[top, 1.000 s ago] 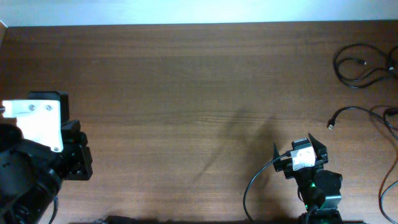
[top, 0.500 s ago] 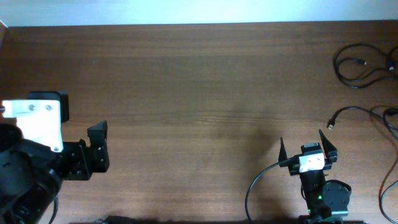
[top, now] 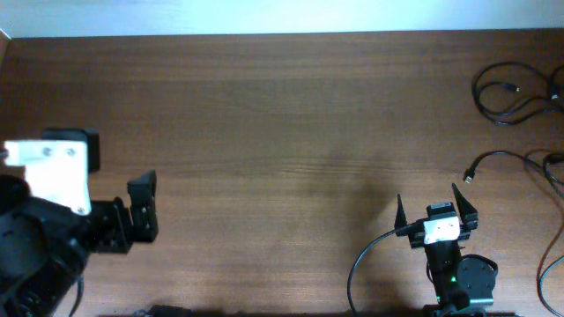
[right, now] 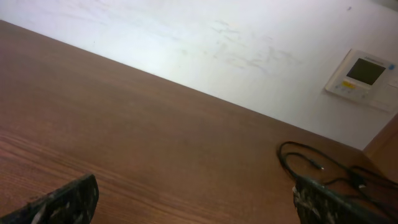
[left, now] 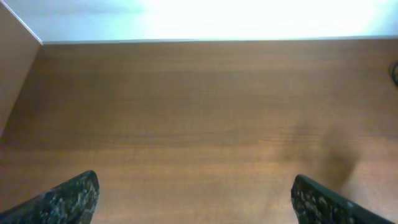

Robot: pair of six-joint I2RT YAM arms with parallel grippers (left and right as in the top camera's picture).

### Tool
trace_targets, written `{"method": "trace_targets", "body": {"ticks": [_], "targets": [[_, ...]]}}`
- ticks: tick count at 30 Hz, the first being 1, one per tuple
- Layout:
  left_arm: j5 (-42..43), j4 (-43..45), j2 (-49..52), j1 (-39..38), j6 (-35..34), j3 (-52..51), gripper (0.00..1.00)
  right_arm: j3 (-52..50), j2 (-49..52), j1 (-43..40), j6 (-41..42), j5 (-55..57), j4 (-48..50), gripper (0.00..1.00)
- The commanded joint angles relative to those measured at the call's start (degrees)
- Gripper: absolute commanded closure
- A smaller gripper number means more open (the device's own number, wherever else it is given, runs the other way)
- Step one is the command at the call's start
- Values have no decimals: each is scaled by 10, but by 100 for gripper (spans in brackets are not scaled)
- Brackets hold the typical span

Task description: Untangle cables

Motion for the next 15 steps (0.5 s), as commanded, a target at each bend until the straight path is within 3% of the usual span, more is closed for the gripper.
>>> {"method": "trace_targets", "body": {"ticks": [1, 4, 7, 9, 12, 15], "targets": [[-14, 102, 1, 2, -1, 2, 1, -3, -6, -4, -2, -1, -3, 1], [-5, 273, 7, 2, -1, -4, 1, -3, -6, -4, -2, -1, -3, 1], [31, 438, -22, 2, 62, -59, 1, -3, -6, -4, -2, -1, -3, 1], [74, 573, -67, 2, 82, -148, 1, -3, -6, -4, -2, -1, -3, 1], [130, 810, -185, 2, 81, -371, 1, -3, -6, -4, -2, -1, -3, 1], [151, 931, -287, 8, 81, -552, 1, -3, -6, -4, -2, -1, -3, 1]]}}
